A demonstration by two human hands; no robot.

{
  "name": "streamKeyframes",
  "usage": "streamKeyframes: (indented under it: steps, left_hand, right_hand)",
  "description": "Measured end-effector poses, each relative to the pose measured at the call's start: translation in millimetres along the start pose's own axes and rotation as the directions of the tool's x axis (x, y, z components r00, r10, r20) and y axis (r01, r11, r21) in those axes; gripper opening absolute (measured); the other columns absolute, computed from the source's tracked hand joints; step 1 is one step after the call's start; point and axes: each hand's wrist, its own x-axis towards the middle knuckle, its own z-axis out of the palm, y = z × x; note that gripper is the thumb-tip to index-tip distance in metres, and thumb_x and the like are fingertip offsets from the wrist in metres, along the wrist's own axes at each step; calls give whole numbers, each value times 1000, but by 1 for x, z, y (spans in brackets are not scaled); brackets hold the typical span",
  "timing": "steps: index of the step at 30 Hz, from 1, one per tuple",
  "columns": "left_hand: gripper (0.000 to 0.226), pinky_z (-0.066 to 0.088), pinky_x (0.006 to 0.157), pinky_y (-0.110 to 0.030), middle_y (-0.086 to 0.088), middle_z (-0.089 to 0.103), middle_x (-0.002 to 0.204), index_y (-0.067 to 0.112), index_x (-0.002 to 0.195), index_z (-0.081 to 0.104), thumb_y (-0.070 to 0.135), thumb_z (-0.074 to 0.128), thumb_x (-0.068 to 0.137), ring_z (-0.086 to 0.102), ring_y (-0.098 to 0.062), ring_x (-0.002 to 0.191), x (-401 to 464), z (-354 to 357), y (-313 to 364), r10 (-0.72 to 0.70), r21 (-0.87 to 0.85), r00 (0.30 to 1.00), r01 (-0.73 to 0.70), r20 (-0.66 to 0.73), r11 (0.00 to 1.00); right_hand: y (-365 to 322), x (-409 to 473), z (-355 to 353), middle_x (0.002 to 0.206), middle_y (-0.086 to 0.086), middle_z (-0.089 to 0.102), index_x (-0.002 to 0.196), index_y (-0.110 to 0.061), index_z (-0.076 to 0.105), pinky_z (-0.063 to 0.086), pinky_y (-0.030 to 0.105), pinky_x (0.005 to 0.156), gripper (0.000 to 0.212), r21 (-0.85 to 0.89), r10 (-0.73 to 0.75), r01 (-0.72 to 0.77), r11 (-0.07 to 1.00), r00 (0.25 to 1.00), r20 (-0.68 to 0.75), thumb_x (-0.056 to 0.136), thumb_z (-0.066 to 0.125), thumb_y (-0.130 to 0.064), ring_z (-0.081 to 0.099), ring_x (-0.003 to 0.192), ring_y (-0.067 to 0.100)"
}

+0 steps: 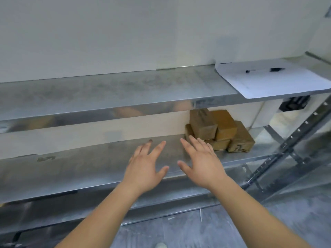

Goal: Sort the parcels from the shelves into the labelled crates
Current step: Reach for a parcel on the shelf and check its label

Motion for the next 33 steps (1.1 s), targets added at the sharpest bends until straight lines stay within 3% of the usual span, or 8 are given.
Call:
streamKeyframes:
  steps: [5,12,15,18,24,27,30,33]
  left_hand:
    - [83,31,119,-47,-10,21,166,50,156,8,62,57,90,22,-34,148,63,13,24,85,-64,993,-80,77,995]
    - [83,30,119,-40,-2,24,165,47,157,8,58,58,91,27,-30,148,144,31,46,202,-163,957,-170,206,972]
    - [67,45,106,-38,2,51,147,41,149,31,50,62,90,50,-27,132,165,34,57,238,-225,948,-189,212,956]
    - [47,52,91,-35,3,63,132,35,136,47,42,62,92,62,-23,114,177,36,68,198,-269,935,-119,293,956]
    - [30,40,60,-18,-3,69,118,24,127,57,29,56,98,59,-14,86,193,44,86,179,-298,880,-45,439,953]
    - [20,54,79,-27,4,70,112,35,113,61,32,56,93,63,-11,90,196,51,93,143,-324,882,11,449,946]
    - [12,56,71,-33,6,71,90,39,89,61,36,52,81,68,-13,81,195,58,101,63,-366,908,102,413,925]
    - [28,60,75,-42,4,72,88,31,95,67,49,48,85,69,-15,79,190,59,112,-36,-425,949,174,312,888]
  right_hand:
    - [35,33,-15,163,9,30,159,-31,23,19,46,124,73,-32,152,-152,988,988,3,97,45,-63,28,149,33]
    - [85,90,-22,166,5,23,160,-32,19,26,48,122,87,-52,314,-313,948,949,18,82,28,-69,22,152,33]
    - [96,104,-23,165,4,25,158,-32,26,24,46,122,72,-22,347,-347,938,937,38,95,43,-64,20,152,30]
    - [102,110,-24,163,5,31,153,-30,35,21,43,123,61,-42,346,-344,938,937,45,100,40,-60,22,151,29]
    - [111,115,-31,155,7,45,146,-25,46,25,43,122,50,-28,335,-334,942,937,96,106,33,-52,31,147,30]
    - [116,115,-36,141,7,57,135,-22,55,37,43,112,43,46,317,-321,946,946,74,107,33,-47,42,138,31]
    - [123,114,-36,118,6,66,118,-21,62,51,41,91,35,120,264,-263,957,965,10,107,36,-43,59,115,29]
    - [132,115,-36,103,3,68,107,-21,63,54,39,79,26,184,227,-216,959,973,-40,105,43,-38,65,96,24]
